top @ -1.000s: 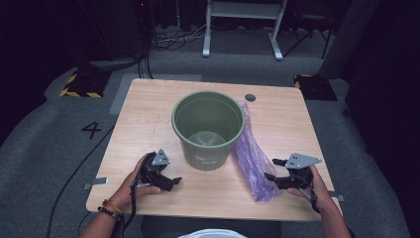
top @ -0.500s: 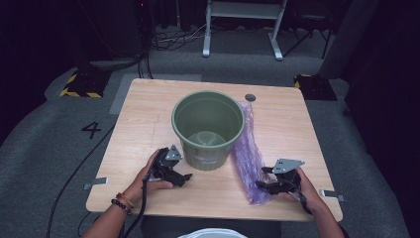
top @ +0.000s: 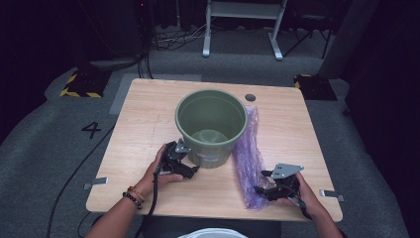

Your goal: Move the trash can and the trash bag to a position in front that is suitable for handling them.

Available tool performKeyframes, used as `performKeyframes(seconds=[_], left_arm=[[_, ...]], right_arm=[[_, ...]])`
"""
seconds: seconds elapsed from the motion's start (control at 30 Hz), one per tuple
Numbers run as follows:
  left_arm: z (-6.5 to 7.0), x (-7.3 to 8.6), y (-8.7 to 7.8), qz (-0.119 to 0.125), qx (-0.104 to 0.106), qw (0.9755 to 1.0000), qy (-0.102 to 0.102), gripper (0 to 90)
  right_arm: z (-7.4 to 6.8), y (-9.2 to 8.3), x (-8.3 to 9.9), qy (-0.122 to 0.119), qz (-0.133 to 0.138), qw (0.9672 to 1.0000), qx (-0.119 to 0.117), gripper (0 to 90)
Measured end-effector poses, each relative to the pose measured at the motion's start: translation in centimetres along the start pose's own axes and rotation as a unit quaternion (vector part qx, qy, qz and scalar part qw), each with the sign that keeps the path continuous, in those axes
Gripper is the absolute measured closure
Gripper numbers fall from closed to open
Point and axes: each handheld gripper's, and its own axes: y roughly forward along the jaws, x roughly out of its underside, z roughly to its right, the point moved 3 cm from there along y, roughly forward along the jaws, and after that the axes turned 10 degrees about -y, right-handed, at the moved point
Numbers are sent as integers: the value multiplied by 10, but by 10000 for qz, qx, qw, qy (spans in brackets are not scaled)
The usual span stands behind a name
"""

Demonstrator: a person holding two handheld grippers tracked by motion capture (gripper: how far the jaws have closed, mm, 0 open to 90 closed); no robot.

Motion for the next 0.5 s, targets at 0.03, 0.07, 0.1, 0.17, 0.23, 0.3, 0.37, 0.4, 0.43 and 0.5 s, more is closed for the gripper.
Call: performKeyframes(seconds=[0.03, 0.07, 0.1, 0.17, 0.23, 0.3, 0.37, 0.4, 0.43, 0.5], left_arm=[[0, -1, 1, -26, 13, 10000, -17, 23], [0, -3, 3, -19, 9, 10000, -7, 23], [0, -5, 5, -30, 33, 10000, -25, 23], [0, -8, 8, -43, 61, 10000, -2, 24], [-1, -12, 10, -13, 28, 10000, 35, 25], [-1, -15, 14, -24, 29, 10000, 45, 25], [-1, -20, 18, -27, 69, 10000, 48, 25], [-1, -23, 21, -34, 75, 9999, 90, 25], [-1, -25, 23, -46, 94, 9999, 81, 25], [-1, -29, 27, -40, 86, 9999, 126, 25]], right_arm=[[-1, 0, 0, -36, 28, 10000, 2, 326], [-1, 0, 1, -40, 38, 10000, 6, 324], [0, 0, 1, -43, 45, 10000, 14, 325], [0, 0, 1, -25, 53, 10000, 5, 327], [-1, 0, 2, 34, 51, 10000, -4, 328], [-1, 0, 2, 61, 47, 10000, -4, 327], [-2, 0, 1, 106, 33, 9999, -13, 327], [-3, 1, 0, 112, 29, 9999, -9, 327], [-4, 1, -1, 105, 26, 9999, -23, 324], [-8, 2, -3, 87, 15, 9999, -73, 318]])
